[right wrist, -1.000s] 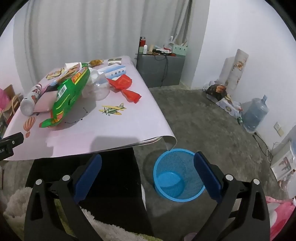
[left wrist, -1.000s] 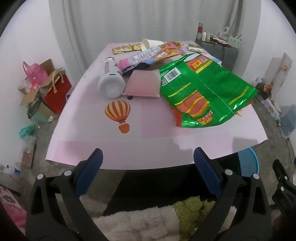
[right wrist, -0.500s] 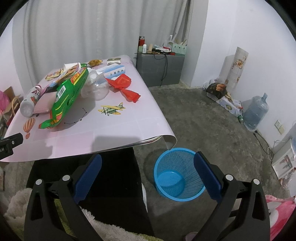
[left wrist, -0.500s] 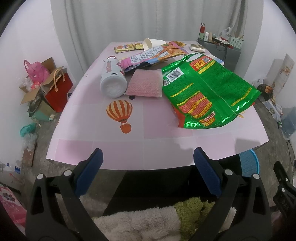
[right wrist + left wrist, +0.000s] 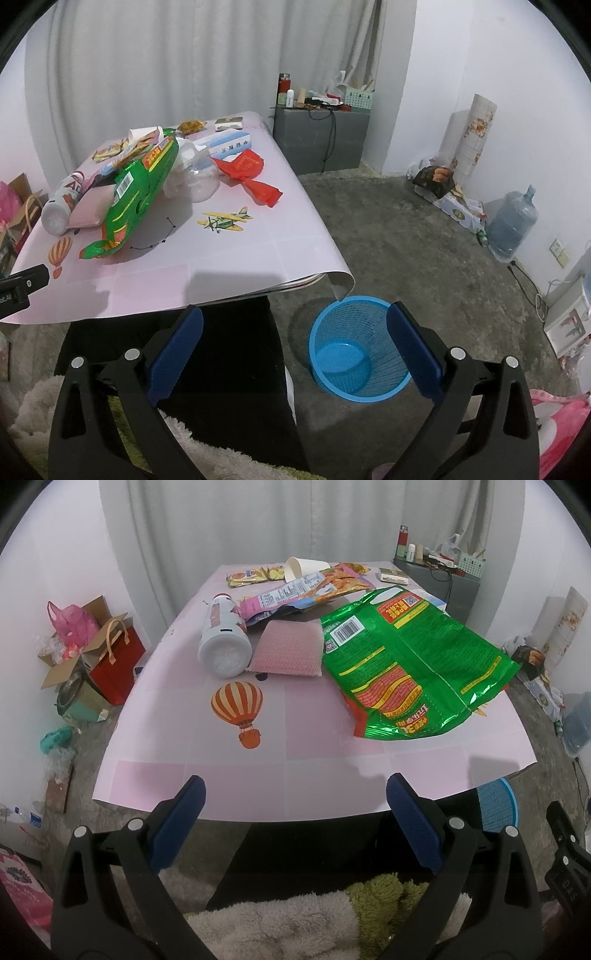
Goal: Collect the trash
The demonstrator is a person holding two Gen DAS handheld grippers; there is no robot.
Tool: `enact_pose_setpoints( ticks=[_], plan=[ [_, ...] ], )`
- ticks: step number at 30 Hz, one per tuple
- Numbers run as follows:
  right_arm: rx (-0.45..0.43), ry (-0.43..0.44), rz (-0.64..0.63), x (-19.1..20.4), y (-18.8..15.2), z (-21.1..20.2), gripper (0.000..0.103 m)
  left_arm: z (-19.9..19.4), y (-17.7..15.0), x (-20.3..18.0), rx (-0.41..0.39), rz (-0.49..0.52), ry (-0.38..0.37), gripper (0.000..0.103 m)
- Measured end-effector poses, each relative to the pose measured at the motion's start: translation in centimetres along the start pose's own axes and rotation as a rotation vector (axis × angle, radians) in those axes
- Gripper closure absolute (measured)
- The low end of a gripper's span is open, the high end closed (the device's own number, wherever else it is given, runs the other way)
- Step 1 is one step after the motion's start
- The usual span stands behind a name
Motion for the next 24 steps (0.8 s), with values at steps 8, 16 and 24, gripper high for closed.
enact_pose_setpoints(
  ticks=[8, 16, 24],
  plan=[
    [0.001, 0.002, -0.006, 0.14, 0.01, 0.08, 0.006, -0.01, 0.09, -0.04, 0.003, 0.000, 0.000, 0.009],
    [0.002, 0.004, -0.003, -0.05, -0.04, 0.06, 0.006, 0.06, 0.16, -0.10, 0.005, 0.001, 0.001, 0.009],
    [0.000, 0.007, -0.002, -0.06, -0.10, 0.05, 0.006, 0.47, 0.00, -0.42, 0.013, 0.009, -0.002, 0.009]
  ],
)
Point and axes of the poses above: each gripper's, at about its wrist camera, not at the fingertips, and z roughly the way its jaws point, x to its left, y to its top, the point moved 8 cm from there along z, roughly the way its jaws point, and after that the axes turned 13 degrees about x, right-handed, at the moved point
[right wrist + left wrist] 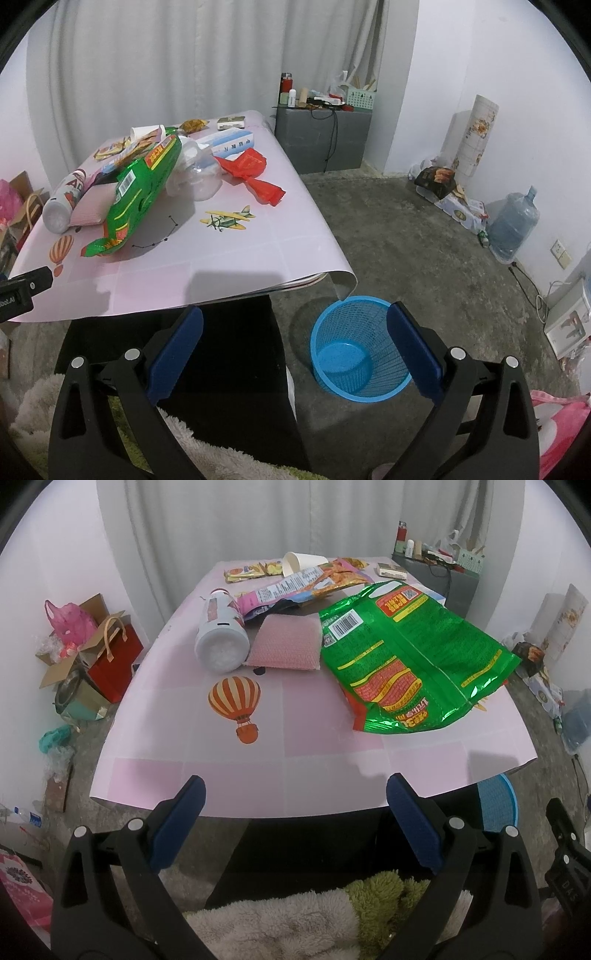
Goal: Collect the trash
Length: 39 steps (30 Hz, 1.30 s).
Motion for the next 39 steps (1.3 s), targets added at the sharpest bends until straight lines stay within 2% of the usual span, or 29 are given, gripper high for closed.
enact_pose_setpoints(
  ticks=[4, 7, 10, 13, 16, 19, 24, 26, 28, 32, 33, 36, 39],
  plan=[
    [-0.009, 0.003, 0.004, 0.3, 0.1, 0.1, 0.006, 0.3, -0.2, -0.3, 0.006, 0.015, -0.019, 0.009],
    [-0.033, 0.006, 0.009, 0.1, 0.5, 0.2, 0.006, 0.5, 0.0, -0.6, 0.009, 0.032, -0.067, 0.009],
    [-0.074, 0.020, 0.023, -0.3, 1.3, 0.2, 0.006, 0.9, 0.2, -1.2, 0.017, 0.054, -0.148, 0.009],
    [-0.101, 0.094, 0.033, -0.4, 2.1, 0.6, 0.006, 1.0, 0.6, -1.6, 0.015, 0.076, -0.215, 0.009],
    [-0.126, 0.107, 0.062, -1.1, 3.2, 0.8, 0.006, 0.4, 1.6, -1.7, -0.025, 0.087, -0.336, 0.009],
    [-0.146, 0.119, 0.066, -1.3, 4.1, 0.8, 0.006, 0.1, 3.1, -1.1, -0.067, 0.059, -0.382, 0.009],
    [-0.122, 0.149, 0.083, -1.4, 5.6, 1.8, 0.006, -0.2, 5.7, 0.0, -0.126, 0.031, -0.365, 0.009],
    [-0.105, 0.171, 0.097, -1.6, 6.0, 2.4, 0.006, -0.5, 6.4, -0.4, -0.129, 0.052, -0.398, 0.009],
    [-0.089, 0.202, 0.121, -2.1, 6.5, 3.0, 0.006, -1.5, 6.7, -1.8, -0.152, 0.114, -0.445, 0.009],
    [-0.058, 0.264, 0.181, -3.3, 7.6, 4.3, 0.012, -3.3, 6.1, -5.5, -0.223, 0.285, -0.446, 0.009],
    [-0.049, 0.290, 0.197, -3.7, 7.9, 4.6, 0.015, -3.5, 5.8, -7.0, -0.245, 0.350, -0.429, 0.009],
    [-0.024, 0.346, 0.232, -4.2, 8.8, 5.6, 0.022, -2.6, 5.3, -9.7, -0.258, 0.465, -0.348, 0.009],
    [-0.003, 0.439, 0.271, -4.6, 9.5, 6.2, 0.027, -1.3, 4.8, -11.1, -0.239, 0.520, -0.291, 0.009]
  ],
)
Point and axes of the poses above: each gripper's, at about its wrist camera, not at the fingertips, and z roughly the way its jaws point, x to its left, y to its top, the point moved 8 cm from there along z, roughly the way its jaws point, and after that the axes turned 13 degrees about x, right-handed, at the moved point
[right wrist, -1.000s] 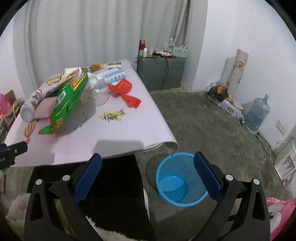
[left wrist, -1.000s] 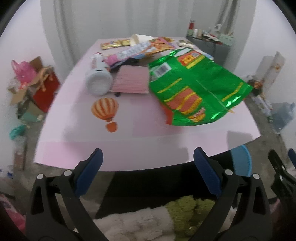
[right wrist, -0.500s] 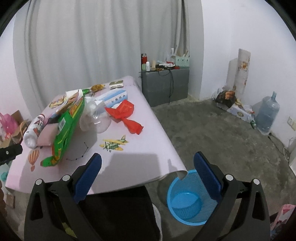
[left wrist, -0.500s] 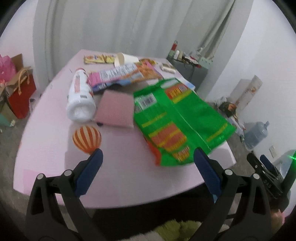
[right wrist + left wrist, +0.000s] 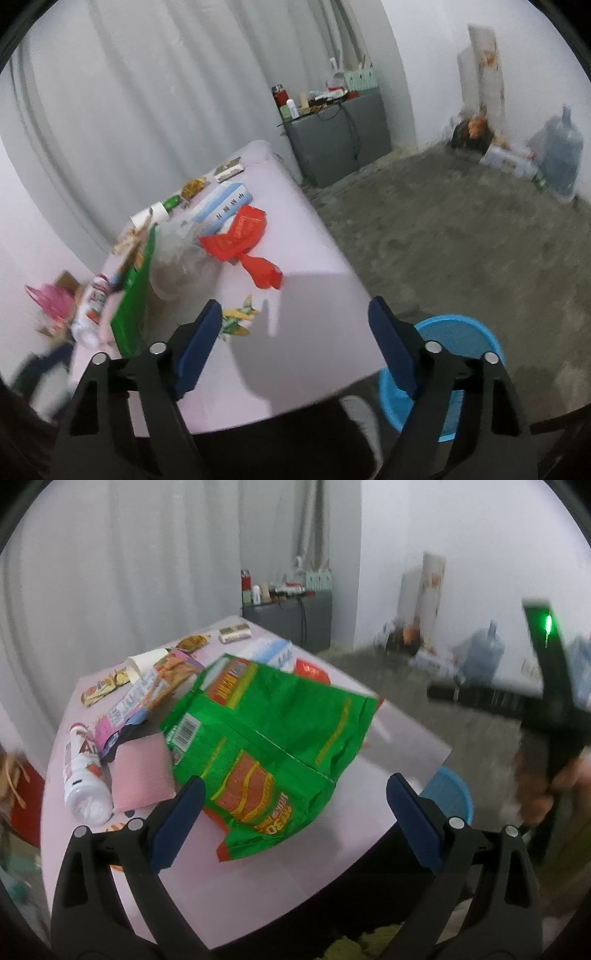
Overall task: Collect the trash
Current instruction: 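Reach the left tool to the green chip bag and grasp it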
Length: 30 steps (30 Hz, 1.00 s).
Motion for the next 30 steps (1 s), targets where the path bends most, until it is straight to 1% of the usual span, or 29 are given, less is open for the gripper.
enact_pose_setpoints(
  ticks=[2, 4, 6, 7, 10, 12, 13, 14, 15, 16, 18, 19, 21, 22, 24, 27, 30],
  plan=[
    [0.013, 0.059, 0.026, -0.1, 0.5, 0.2, 0.028, 1.2, 0.0, -0.6, 0.014, 0.044, 0.051, 0.009],
    [0.021, 0.079, 0.032, 0.2, 0.6, 0.4, 0.028, 2.0, 0.1, -1.0, 0.014, 0.099, 0.128, 0.009],
    [0.040, 0.092, 0.027, 0.4, 0.6, 1.0, 0.028, 2.9, 0.2, -1.3, 0.012, 0.159, 0.214, 0.009],
    [0.051, 0.099, 0.026, 0.5, 0.6, 1.3, 0.028, 3.6, 0.1, -1.7, 0.012, 0.218, 0.283, 0.009],
    [0.089, 0.148, 0.036, 0.8, 0.4, 2.0, 0.029, 5.0, 0.4, -2.6, 0.002, 0.320, 0.385, 0.009],
    [0.101, 0.170, 0.040, 1.1, 0.3, 2.4, 0.029, 5.4, 0.4, -3.3, -0.014, 0.371, 0.434, 0.010],
    [0.106, 0.179, 0.041, 1.3, 0.3, 2.6, 0.029, 5.7, 0.4, -3.6, -0.028, 0.407, 0.483, 0.013],
    [0.109, 0.184, 0.041, 1.4, 0.3, 2.7, 0.029, 5.9, 0.5, -3.8, -0.039, 0.434, 0.524, 0.024],
    [0.112, 0.188, 0.041, 1.6, 0.2, 2.8, 0.029, 6.0, 0.6, -3.9, -0.043, 0.452, 0.550, 0.032],
    [0.114, 0.193, 0.040, 1.8, 0.1, 2.9, 0.029, 6.3, 0.6, -3.9, -0.041, 0.469, 0.581, 0.035],
    [0.120, 0.198, 0.038, 2.0, -0.1, 2.9, 0.029, 6.5, 0.8, -3.9, -0.034, 0.466, 0.592, 0.049],
    [0.121, 0.198, 0.037, 2.0, -0.2, 2.9, 0.029, 6.6, 0.8, -3.7, -0.024, 0.455, 0.591, 0.052],
    [0.123, 0.198, 0.037, 2.0, -0.3, 2.7, 0.029, 6.4, 0.9, -3.4, -0.015, 0.426, 0.583, 0.066],
    [0.122, 0.198, 0.038, 1.9, -0.4, 2.6, 0.029, 6.3, 0.9, -3.2, -0.013, 0.414, 0.581, 0.069],
    [0.120, 0.199, 0.043, 1.9, -0.4, 2.4, 0.029, 6.0, 0.9, -3.0, -0.011, 0.400, 0.572, 0.080],
    [0.117, 0.204, 0.048, 1.7, -0.4, 2.1, 0.029, 5.2, 0.9, -2.6, -0.017, 0.369, 0.557, 0.089],
    [0.109, 0.205, 0.042, 2.2, -0.3, 1.9, 0.029, 4.1, 1.0, -2.2, -0.041, 0.343, 0.547, 0.094]
  ],
)
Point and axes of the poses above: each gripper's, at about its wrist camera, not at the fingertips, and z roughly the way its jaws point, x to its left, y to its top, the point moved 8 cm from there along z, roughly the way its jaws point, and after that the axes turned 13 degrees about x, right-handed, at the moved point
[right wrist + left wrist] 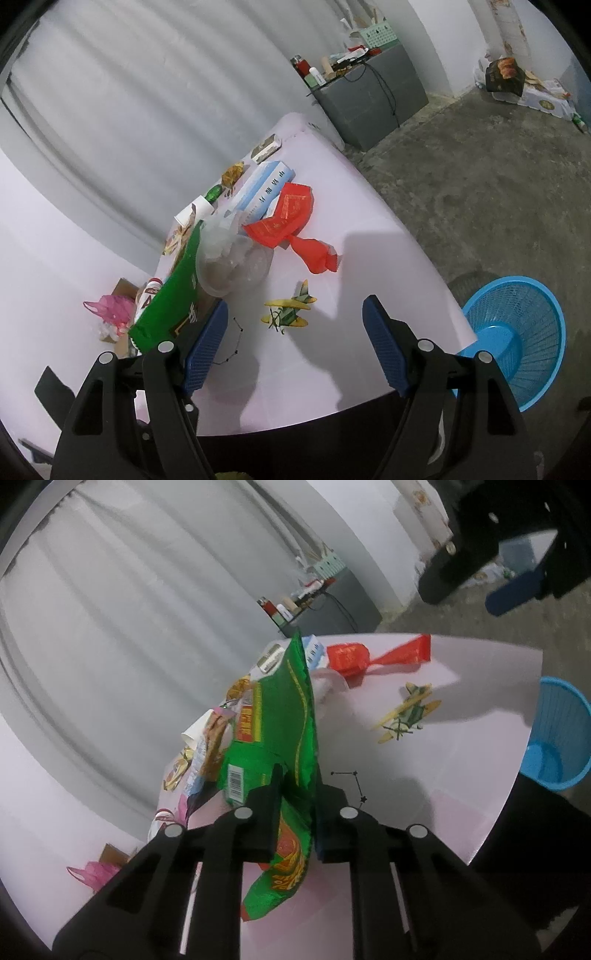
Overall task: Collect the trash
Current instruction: 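Reach the left tool to the green chip bag and grasp it, then grasp the pink mesh pad with the right tool while the left tool holds the green bag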
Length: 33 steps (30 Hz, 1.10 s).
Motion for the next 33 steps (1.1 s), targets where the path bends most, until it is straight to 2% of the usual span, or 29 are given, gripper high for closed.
enact_pose_setpoints(
  ticks=[3, 11, 19, 26, 28, 33],
  plan=[
    [-0.005, 0.001, -0.012, 0.4, -0.1, -0.1, 0.029, -1.0, -0.1, 1.0, -0.024, -0.038, -0.004, 0.099],
    [0.003, 0.004, -0.033, 0.9, 0.0, -0.3, 0.032, -3.6, -0.4, 4.3, -0.083, -0.150, -0.033, 0.101],
    [0.003, 0.020, -0.065, 2.3, 1.3, -0.1, 0.036, -5.1, -0.7, 8.7, -0.105, -0.344, -0.157, 0.101],
    [0.023, 0.072, -0.140, 5.9, 1.4, 0.6, 0.038, -7.2, -1.8, 14.2, -0.162, -0.529, -0.282, 0.101],
    [0.044, 0.111, -0.163, 7.5, 1.2, 1.3, 0.038, -7.4, -2.6, 16.3, -0.164, -0.590, -0.283, 0.101],
    [0.168, 0.205, -0.242, 12.5, -0.9, 4.9, 0.038, -7.2, -5.0, 21.3, -0.159, -0.718, -0.190, 0.101]
  ],
)
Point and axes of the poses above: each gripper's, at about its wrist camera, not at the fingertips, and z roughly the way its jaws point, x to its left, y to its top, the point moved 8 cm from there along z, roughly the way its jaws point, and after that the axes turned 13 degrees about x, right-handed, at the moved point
